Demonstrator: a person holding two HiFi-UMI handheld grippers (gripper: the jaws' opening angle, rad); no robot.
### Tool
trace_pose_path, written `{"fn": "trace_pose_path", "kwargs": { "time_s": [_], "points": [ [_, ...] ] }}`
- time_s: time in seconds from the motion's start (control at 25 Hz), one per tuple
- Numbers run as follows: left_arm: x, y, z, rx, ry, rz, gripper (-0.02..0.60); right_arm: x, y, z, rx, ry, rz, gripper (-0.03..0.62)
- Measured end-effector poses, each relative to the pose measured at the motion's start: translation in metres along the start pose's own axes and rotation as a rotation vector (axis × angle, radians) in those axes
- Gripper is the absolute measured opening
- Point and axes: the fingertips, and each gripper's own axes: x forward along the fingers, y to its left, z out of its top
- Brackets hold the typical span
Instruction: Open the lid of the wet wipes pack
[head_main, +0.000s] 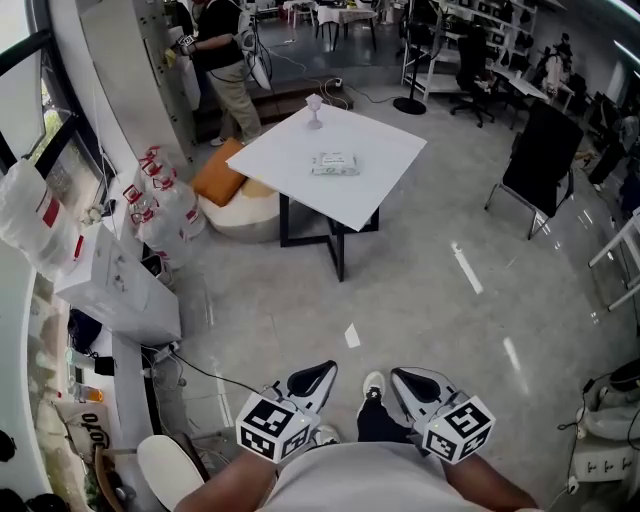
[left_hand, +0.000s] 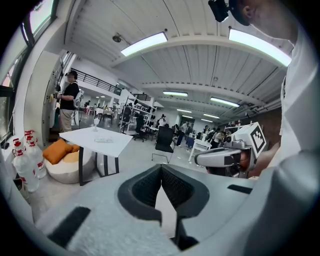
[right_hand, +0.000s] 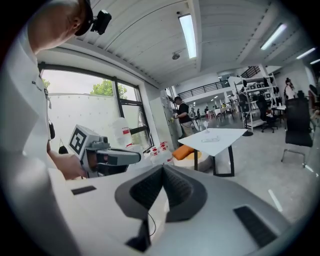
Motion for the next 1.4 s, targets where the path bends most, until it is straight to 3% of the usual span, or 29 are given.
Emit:
{"fn": "trace_pose_path", "kwargs": {
  "time_s": [0.28, 0.68, 1.4],
  "points": [
    [0.041, 0.028, 0.015, -0.005, 0.024, 0.025, 0.009, 0.037, -0.049, 0.025, 0.020, -0.017, 0.022, 0.008],
    [0.123, 0.076, 0.088, 0.022, -0.041, 0.090, 0.008, 0.088, -0.139, 0.090, -0.007, -0.062, 0.084, 0.008],
    [0.210, 0.080, 0.093, 0.002, 0.028, 0.153, 0.008, 0.106, -0.224, 0.098, -0.006, -0.027, 0.176, 0.008]
  ]
}}
